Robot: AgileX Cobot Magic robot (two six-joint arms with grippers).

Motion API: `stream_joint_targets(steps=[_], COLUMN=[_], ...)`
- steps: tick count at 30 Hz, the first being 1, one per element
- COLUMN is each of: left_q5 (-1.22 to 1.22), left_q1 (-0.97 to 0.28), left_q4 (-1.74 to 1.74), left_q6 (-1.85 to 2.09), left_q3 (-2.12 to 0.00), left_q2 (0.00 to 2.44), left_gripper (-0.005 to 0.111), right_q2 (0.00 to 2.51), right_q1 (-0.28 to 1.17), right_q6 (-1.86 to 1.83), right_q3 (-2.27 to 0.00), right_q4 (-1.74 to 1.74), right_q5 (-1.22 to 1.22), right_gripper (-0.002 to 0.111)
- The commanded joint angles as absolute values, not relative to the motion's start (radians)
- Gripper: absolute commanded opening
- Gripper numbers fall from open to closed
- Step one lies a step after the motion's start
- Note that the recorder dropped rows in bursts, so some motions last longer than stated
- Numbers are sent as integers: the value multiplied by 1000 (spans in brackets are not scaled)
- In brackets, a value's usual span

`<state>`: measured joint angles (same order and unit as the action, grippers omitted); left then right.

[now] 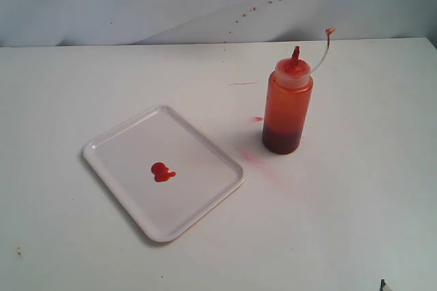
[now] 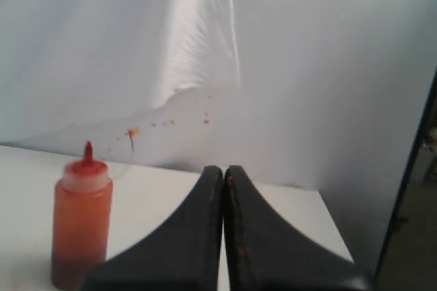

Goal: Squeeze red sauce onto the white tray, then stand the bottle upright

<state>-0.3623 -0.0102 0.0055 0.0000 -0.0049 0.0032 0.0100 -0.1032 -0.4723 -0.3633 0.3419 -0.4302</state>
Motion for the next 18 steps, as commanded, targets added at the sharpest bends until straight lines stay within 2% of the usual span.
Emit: stream_joint_targets(steps=[1, 13, 18], left_q5=[-339, -339, -339], left_q1=[-10, -10, -10], left_q4=[0, 0, 0], left_q6=[0, 0, 0], left_q3=[0, 0, 0], left_q2=[0, 0, 0], left_gripper=[1, 1, 1], right_q2=[0, 5, 0], right_q1=[-180, -185, -185], right_q6=[-408, -393, 156], right_q3=[-251, -172, -99], right_q4=[348, 314, -182], right_q5=[-386, -312, -310], right_gripper=[0, 0, 0])
